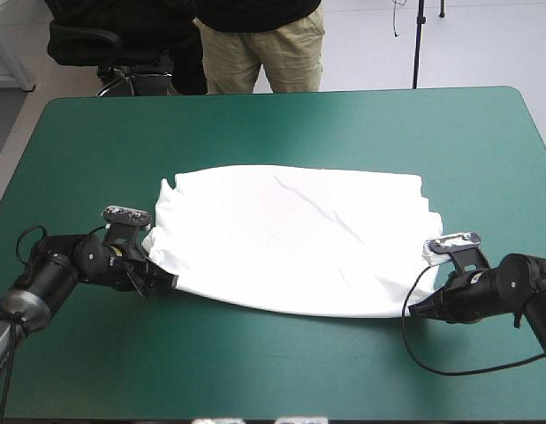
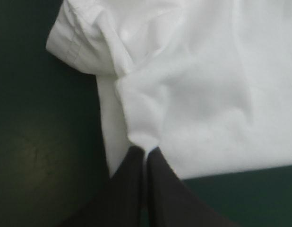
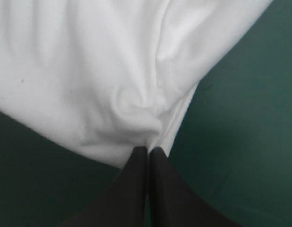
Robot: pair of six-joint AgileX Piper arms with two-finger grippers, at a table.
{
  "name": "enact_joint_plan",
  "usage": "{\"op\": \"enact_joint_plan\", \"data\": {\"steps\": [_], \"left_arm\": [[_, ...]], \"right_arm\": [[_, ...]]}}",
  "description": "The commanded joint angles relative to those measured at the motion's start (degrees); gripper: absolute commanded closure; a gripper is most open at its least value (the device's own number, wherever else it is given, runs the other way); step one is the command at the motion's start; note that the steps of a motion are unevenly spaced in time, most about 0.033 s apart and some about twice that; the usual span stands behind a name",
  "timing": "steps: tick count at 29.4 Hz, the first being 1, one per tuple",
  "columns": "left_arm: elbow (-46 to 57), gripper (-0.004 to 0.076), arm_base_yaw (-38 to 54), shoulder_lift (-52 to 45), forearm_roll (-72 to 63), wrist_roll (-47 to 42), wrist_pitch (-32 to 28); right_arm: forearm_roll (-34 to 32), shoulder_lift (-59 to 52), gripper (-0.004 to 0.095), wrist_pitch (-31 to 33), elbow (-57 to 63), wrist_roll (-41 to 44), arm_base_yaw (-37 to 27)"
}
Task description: Fold the cloth
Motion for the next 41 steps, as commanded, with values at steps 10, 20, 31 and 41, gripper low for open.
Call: {"op": "enact_joint_plan", "data": {"steps": [10, 20, 31, 41], "left_arm": [[1.11, 0.0741, -0.25, -5.56, -0.09, 2.63, 7.87], [1.11, 0.0386, -0.25, -5.56, -3.74, 5.01, 10.37], [-13.75, 0.0311, 0.45, -7.85, 3.06, -7.08, 0.98], [-18.49, 0.0312, 7.25, 3.79, -5.49, -3.28, 2.60]], "right_arm": [[-1.59, -6.51, 0.0919, 8.94, -0.24, 1.62, 0.06], [-1.59, -8.00, 0.0452, 6.66, -1.08, 0.63, 0.06], [-5.31, -10.87, 0.0451, 2.92, -19.87, 7.60, 0.06], [-4.88, -10.87, 0.0455, 3.84, -24.71, 8.45, 0.06]]}}
